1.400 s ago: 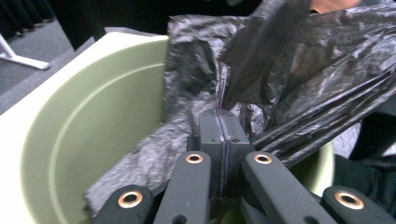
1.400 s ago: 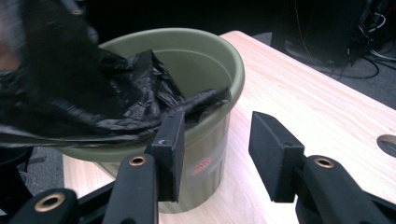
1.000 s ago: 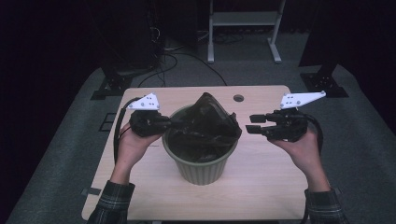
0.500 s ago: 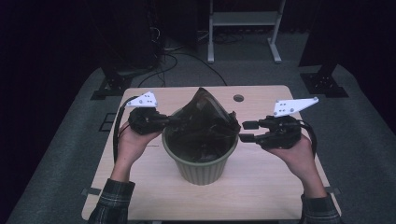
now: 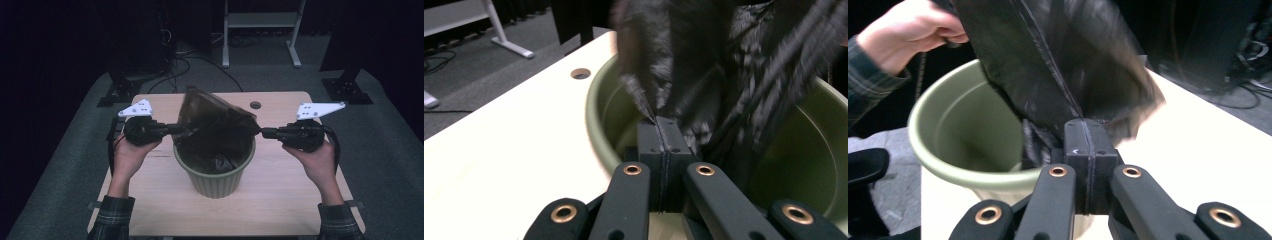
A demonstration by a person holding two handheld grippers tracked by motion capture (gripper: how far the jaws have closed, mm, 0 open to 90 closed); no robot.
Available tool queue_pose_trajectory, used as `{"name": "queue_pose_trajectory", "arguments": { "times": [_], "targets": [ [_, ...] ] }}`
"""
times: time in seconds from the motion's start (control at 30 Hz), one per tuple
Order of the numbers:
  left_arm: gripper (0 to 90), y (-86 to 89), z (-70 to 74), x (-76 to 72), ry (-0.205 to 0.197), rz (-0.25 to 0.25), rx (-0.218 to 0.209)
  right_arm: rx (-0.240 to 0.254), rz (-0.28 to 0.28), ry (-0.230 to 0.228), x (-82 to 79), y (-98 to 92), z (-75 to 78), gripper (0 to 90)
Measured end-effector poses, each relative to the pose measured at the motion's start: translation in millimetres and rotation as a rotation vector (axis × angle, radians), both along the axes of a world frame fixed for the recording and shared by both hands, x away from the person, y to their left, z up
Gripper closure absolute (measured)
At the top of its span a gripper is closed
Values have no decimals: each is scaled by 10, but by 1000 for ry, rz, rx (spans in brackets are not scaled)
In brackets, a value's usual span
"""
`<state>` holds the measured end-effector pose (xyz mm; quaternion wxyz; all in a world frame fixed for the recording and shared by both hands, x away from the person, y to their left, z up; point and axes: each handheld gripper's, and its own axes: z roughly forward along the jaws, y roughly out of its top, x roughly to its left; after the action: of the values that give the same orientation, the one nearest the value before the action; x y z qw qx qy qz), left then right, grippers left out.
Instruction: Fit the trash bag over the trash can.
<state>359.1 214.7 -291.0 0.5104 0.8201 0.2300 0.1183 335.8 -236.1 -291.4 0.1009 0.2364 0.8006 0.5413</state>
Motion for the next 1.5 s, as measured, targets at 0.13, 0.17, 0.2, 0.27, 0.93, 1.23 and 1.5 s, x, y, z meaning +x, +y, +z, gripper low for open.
{"name": "queue_pose_trajectory", "arguments": {
  "times": [0.13, 0.17, 0.2, 0.27, 0.93, 1.23, 1.5],
  "targets": [
    [900, 147, -38, -46, 4, 25, -7, -11, -66, 3, 52, -183, -44, 898],
    [900, 172, -48, -53, 6, 28, -9, -15, -99, 10, 80, -261, -78, 898],
    [900, 195, -59, -60, 7, 34, -10, -15, -99, 10, 80, -261, -78, 898],
    [900, 265, -97, -72, 15, 48, -13, -27, -128, 21, 106, -339, -127, 898],
    [900, 393, -265, -171, 31, 105, 14, 74, -72, -37, -175, -377, 173, 646],
    [899, 500, -302, -275, 28, 117, 7, 81, -31, -35, -263, -265, 212, 581],
    [899, 482, -285, -298, 21, 106, 3, 87, -17, -59, -332, -189, 296, 473]
  ]
}}
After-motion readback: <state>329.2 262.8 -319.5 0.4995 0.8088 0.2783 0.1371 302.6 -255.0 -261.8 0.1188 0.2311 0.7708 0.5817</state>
